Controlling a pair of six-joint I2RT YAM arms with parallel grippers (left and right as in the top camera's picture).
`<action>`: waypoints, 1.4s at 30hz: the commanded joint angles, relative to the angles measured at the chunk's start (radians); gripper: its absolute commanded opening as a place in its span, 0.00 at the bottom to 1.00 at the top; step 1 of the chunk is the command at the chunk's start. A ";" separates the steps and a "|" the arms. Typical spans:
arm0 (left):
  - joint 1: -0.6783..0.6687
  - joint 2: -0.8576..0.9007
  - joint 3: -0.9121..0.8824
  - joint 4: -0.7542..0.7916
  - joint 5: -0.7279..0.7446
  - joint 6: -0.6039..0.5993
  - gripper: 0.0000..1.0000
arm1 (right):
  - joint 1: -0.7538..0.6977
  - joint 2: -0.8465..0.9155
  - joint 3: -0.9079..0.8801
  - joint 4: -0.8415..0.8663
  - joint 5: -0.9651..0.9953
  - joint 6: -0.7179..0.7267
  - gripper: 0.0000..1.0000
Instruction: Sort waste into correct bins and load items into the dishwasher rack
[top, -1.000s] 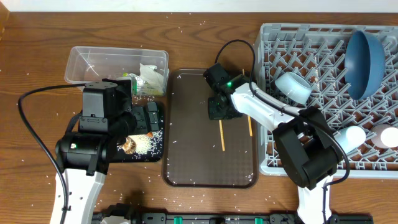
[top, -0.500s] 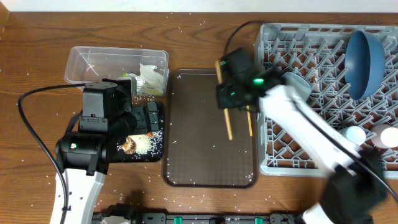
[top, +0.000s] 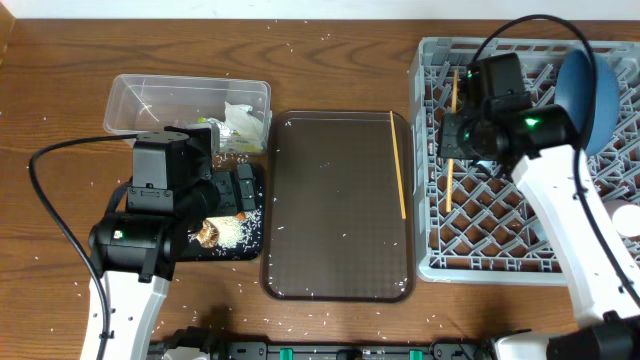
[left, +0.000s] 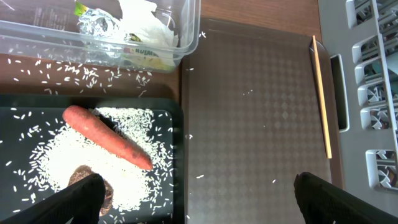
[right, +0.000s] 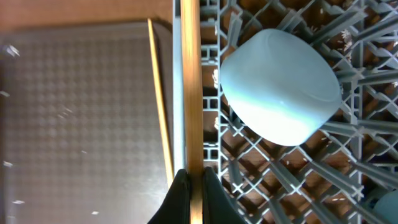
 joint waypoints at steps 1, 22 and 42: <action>0.006 0.002 0.005 -0.001 -0.003 0.013 0.98 | -0.010 0.066 -0.021 0.018 0.015 -0.113 0.01; 0.006 0.002 0.005 -0.001 -0.003 0.013 0.98 | 0.236 0.026 -0.008 0.149 -0.018 -0.057 0.46; 0.006 0.002 0.005 -0.001 -0.003 0.013 0.98 | 0.293 0.484 -0.008 0.251 0.262 0.137 0.45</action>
